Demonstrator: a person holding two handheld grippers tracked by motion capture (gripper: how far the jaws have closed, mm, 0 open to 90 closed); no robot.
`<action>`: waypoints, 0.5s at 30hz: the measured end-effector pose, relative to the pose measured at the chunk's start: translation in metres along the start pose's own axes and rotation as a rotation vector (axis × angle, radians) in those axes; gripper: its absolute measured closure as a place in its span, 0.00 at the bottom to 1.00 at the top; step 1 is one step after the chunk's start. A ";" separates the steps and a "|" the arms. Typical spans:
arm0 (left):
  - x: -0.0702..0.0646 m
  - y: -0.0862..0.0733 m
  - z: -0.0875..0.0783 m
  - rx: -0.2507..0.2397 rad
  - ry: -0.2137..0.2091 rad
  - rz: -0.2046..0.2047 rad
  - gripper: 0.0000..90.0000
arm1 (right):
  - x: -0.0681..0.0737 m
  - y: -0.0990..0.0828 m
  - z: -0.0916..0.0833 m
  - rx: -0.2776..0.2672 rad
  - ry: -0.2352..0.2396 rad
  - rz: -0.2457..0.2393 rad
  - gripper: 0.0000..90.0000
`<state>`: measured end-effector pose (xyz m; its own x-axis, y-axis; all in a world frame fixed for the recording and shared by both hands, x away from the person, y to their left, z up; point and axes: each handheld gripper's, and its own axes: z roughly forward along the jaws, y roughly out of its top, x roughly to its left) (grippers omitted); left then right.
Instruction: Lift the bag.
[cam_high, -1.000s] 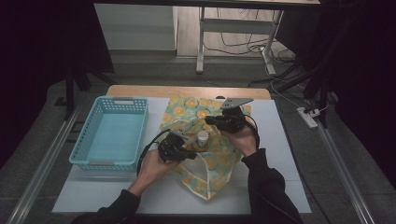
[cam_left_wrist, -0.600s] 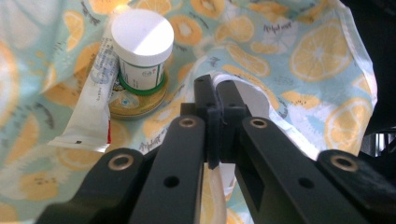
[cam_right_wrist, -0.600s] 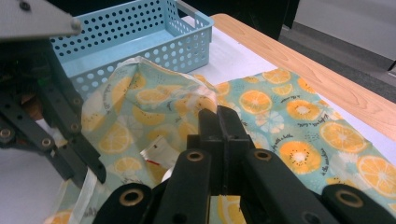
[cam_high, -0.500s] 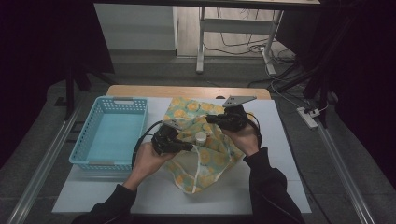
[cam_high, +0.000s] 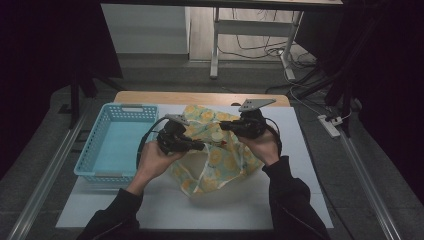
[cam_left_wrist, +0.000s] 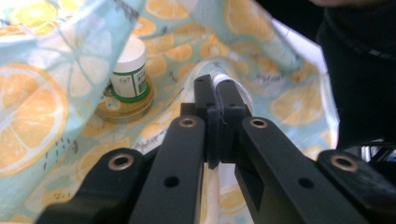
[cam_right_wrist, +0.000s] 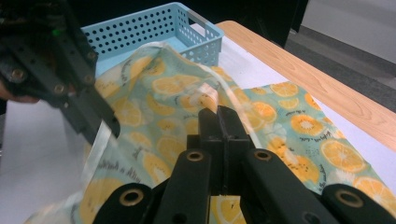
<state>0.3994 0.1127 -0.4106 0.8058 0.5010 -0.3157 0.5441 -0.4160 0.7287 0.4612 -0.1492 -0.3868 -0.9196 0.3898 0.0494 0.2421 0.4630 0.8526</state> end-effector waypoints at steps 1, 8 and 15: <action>0.000 0.002 -0.002 -0.003 -0.002 0.001 1.00 | 0.001 0.001 -0.001 -0.002 0.007 0.005 1.00; 0.003 0.021 -0.022 -0.051 -0.029 -0.004 1.00 | 0.006 0.014 -0.006 -0.001 0.013 -0.014 1.00; 0.006 0.038 -0.041 -0.097 -0.047 -0.013 1.00 | 0.008 0.028 -0.014 -0.019 0.026 -0.020 1.00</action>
<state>0.4157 0.1308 -0.3598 0.8098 0.4692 -0.3522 0.5316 -0.3328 0.7789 0.4561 -0.1447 -0.3554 -0.9317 0.3603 0.0457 0.2182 0.4548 0.8634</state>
